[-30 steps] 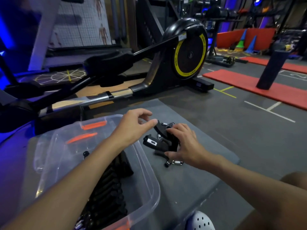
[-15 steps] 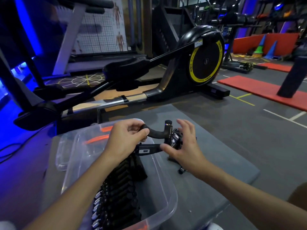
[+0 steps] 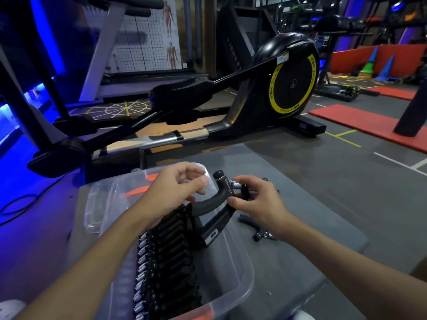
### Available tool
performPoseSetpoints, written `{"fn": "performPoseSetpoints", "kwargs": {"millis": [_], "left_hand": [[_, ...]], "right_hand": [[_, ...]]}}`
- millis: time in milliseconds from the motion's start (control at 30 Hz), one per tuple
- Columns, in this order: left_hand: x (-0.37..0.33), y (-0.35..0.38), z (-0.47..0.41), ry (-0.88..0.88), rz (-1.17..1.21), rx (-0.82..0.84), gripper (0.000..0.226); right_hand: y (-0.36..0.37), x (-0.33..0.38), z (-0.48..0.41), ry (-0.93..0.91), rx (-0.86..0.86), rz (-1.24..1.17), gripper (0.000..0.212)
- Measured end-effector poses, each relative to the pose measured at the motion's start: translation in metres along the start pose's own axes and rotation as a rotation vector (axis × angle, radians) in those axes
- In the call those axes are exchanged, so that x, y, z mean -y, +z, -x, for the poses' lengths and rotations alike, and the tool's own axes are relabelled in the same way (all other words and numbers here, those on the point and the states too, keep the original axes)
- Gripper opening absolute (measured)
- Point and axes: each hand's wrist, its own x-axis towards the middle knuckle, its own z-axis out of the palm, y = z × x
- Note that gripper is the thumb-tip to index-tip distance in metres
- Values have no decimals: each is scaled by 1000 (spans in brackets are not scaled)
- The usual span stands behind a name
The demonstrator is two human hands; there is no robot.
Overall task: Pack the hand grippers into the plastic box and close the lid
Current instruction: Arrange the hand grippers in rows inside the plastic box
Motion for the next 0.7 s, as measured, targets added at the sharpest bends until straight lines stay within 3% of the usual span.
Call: {"fn": "performPoseSetpoints", "kwargs": {"millis": [133, 367, 700], "left_hand": [[-3, -3, -4, -9, -83, 116, 35], [6, -3, 1, 35, -201, 124, 24], [69, -14, 18, -38, -261, -176, 30]], "right_hand": [[5, 3, 7, -13, 117, -1, 45], [13, -1, 7, -27, 197, -32, 48], [36, -28, 32, -7, 267, 305, 58]]}}
